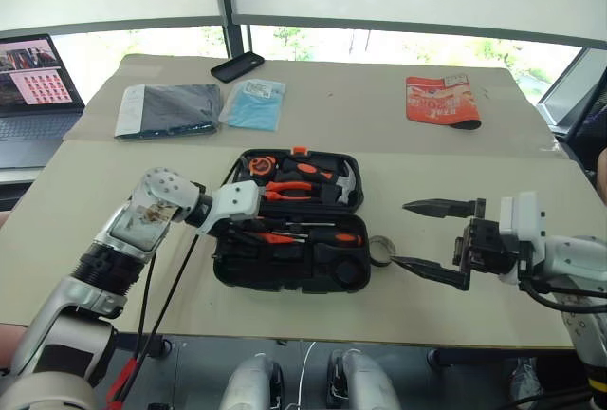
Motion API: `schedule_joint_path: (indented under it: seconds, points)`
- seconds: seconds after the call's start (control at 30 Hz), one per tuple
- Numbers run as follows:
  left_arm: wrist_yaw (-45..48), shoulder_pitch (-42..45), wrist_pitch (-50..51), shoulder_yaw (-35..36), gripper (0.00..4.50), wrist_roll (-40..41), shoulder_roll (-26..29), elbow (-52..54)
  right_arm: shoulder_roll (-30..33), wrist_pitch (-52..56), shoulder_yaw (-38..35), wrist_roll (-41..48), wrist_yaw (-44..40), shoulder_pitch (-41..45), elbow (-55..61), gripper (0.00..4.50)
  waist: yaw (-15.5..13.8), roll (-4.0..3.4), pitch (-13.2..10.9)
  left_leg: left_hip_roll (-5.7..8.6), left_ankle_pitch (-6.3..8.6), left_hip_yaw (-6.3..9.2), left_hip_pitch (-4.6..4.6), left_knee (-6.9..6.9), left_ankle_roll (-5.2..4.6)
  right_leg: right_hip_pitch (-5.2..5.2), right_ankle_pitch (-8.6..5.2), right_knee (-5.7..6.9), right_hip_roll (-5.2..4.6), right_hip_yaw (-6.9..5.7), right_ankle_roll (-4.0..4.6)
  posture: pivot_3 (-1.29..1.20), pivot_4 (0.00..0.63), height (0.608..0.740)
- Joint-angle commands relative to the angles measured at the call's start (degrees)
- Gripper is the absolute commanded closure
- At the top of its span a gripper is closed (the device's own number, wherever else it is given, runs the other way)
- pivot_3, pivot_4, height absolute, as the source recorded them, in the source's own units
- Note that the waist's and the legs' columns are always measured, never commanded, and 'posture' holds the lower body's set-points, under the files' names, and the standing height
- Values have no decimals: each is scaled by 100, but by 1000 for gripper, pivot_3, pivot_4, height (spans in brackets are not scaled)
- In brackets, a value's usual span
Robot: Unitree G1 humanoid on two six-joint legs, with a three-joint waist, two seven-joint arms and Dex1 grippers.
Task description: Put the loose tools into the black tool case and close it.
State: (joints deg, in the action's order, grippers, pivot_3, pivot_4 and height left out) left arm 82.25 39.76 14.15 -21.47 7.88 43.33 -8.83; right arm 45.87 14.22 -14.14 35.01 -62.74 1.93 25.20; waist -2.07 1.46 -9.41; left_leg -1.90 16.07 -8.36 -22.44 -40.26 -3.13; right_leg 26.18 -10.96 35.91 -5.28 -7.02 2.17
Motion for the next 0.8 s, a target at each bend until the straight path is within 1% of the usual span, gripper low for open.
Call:
schedule_joint_path:
  seconds: [0.03,0.13,0.27,0.43,0.63,0.8]
  points:
    - [59,0,51,37,4071,-38,-10,215,35,15,-182,120,91,-15,238,0,-3,0,0,0,0,0,0,-2,0,0,0,0,0,0,-1,0,150,740]
    - [-46,-17,-35,-65,4071,-333,43,110,42,79,-147,140,168,30,285,0,-2,0,0,0,13,0,0,-6,-23,-1,2,2,-1,2,-4,0,150,740]
    - [-272,16,-188,-89,4071,-690,15,-120,48,150,-85,158,219,128,303,0,-2,0,0,-1,13,1,4,-7,-23,-2,2,8,0,2,-4,0,150,740]
    - [-129,-29,-84,-115,4071,-668,9,12,32,217,6,146,229,268,280,0,2,0,0,-1,11,3,14,-10,-21,-4,2,20,1,8,-4,0,150,740]
    - [80,-30,-26,-316,4071,-865,62,67,30,305,84,159,205,370,281,0,8,-1,1,-3,10,7,15,-10,-19,-4,2,23,6,8,-3,0,150,740]
    - [-70,-26,87,-384,4071,-931,-204,69,5,370,206,164,217,480,267,0,2,-8,5,0,12,5,16,-11,-22,-8,2,20,1,11,-3,0,150,740]
